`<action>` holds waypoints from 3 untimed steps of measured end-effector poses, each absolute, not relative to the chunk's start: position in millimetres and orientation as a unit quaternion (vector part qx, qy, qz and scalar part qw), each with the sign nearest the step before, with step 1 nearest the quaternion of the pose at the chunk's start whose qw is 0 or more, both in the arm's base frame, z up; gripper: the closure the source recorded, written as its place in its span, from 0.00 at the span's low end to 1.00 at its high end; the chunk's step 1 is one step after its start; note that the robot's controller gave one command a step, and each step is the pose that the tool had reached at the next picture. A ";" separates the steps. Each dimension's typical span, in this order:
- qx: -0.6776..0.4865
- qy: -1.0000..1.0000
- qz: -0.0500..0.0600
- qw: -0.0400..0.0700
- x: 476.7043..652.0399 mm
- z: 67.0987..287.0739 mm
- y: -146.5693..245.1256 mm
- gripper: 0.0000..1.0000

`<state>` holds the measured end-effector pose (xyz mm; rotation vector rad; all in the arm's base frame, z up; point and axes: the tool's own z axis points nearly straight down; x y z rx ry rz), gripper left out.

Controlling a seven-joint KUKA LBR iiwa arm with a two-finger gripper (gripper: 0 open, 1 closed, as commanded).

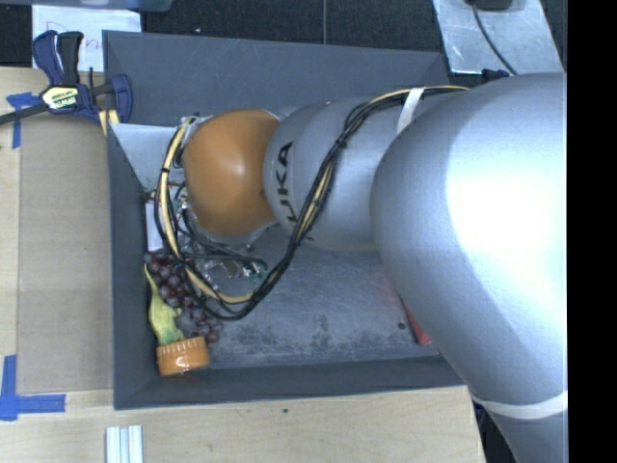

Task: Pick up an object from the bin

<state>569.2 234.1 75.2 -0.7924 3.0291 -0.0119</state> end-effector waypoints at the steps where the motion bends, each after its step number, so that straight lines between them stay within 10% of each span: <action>1: -0.252 0.968 -0.004 0.004 567.1 98.6 232.8 1.00; 3: -0.251 0.968 -0.003 0.009 569.0 135.9 234.1 1.00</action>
Offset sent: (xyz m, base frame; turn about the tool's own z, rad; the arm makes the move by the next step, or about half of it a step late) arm -0.0018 -0.0013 0.0510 0.0016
